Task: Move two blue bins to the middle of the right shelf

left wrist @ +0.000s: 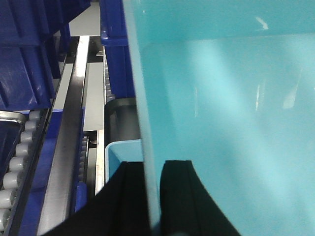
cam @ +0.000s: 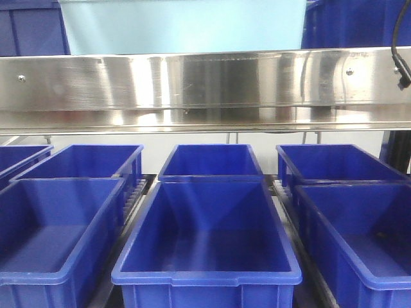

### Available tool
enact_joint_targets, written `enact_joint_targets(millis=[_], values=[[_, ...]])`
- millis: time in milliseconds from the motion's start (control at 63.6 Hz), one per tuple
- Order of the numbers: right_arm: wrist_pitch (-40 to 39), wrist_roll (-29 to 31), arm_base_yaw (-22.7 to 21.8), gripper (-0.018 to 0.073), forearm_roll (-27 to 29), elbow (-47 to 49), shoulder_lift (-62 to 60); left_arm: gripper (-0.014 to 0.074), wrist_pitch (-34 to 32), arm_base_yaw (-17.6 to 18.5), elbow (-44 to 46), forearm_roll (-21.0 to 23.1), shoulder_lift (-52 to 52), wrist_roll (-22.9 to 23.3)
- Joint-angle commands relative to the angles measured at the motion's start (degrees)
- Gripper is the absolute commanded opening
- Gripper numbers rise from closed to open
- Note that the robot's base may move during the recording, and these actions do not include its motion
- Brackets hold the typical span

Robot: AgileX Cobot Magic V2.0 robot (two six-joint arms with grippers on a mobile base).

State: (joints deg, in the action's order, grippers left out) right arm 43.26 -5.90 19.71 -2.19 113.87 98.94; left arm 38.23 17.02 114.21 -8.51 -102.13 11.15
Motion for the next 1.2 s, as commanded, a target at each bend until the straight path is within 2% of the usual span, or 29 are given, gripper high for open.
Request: enact_joint_targets(millis=[0, 126, 346, 645, 991, 1179], values=[[-4.72, 0.84, 1.43, -0.0153, 5.96, 0.86, -0.61, -0.0111, -3.12, 1.0, 0.7, 2.82, -0.02, -0.37], [-4.57, 0.84, 1.43, -0.0153, 7.01, 0.86, -0.72, -0.0111, -0.55, 1.0, 0.7, 2.82, 0.69, -0.37], [0.06, 0.84, 1.43, -0.0153, 7.56, 2.21, -1.42, -0.0111, 1.89, 1.0, 0.7, 2.82, 3.18, -0.37], [0.66, 0.84, 1.43, -0.0153, 8.78, 6.02, -1.19, -0.0111, 5.91, 0.77, 2.73, -1.53, 4.03, -0.37], [-1.62, 0.84, 1.43, -0.0153, 9.59, 6.02, 1.85, -0.0111, 5.81, -3.63, 2.73, 0.48, 3.7, -0.37], [-1.74, 0.47, 1.43, -0.0153, 10.49, 6.02, 3.91, -0.0111, 5.81, -3.68, 2.73, 0.74, 1.3, -0.37]])
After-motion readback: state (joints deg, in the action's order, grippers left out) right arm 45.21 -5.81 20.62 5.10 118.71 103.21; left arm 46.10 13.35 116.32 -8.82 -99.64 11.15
